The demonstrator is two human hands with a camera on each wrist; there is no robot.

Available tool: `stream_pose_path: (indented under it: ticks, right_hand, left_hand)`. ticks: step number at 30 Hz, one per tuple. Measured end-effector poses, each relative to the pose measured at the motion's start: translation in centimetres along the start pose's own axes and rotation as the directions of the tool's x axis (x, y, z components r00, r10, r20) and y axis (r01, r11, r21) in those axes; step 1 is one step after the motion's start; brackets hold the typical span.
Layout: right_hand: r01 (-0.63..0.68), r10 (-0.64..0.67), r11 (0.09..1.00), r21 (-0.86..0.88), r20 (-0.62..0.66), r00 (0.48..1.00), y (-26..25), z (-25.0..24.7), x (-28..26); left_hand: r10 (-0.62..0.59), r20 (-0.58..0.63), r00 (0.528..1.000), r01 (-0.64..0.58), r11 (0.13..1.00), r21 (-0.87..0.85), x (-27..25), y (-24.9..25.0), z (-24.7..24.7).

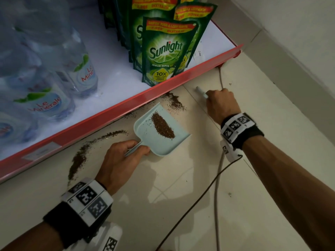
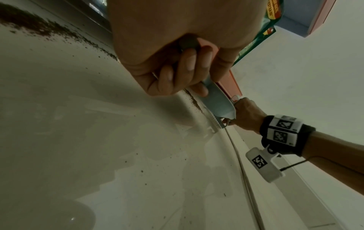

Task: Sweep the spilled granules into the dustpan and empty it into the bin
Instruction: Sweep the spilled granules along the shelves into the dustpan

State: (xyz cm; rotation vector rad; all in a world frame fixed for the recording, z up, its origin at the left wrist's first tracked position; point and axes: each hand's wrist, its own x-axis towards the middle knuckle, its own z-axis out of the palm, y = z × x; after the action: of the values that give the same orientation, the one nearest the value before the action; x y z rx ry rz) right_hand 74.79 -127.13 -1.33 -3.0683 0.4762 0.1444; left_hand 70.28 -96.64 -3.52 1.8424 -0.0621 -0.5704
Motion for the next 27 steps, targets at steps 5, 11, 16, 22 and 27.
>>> stream_pose_path:
  ticks: [5, 11, 16, 22, 27]
  right_hand:
    - [0.277, -0.282, 0.951, 0.138, 0.012, 0.959, -5.1, 0.0, -5.1]
    - [0.045, -0.041, 0.999, 0.021, -0.178, 0.983, -2.4, -0.3, -0.6]
    - [-0.062, 0.058, 0.998, -0.031, -0.102, 0.993, -1.5, 1.3, 4.5]
    - [0.277, -0.275, 0.961, 0.002, -0.098, 0.956, -6.3, 1.9, 2.9]
    - [0.544, -0.544, 0.837, 0.061, -0.014, 0.839, -8.3, 1.2, -2.4]
  left_hand:
    - [0.003, -0.012, 1.0, -0.003, 1.0, 0.0, -0.5, -0.9, -0.4]
    - [-0.026, -0.021, 0.999, 0.026, 1.0, 0.006, -1.4, -2.1, -1.0]
    - [-0.032, -0.029, 0.999, 0.032, 0.999, -0.002, -1.6, -2.3, -1.9]
    - [-0.03, -0.06, 0.998, 0.031, 0.999, 0.013, -1.7, -2.6, -2.7]
    - [-0.024, -0.051, 0.998, 0.025, 1.0, 0.004, -2.3, -3.0, -3.1]
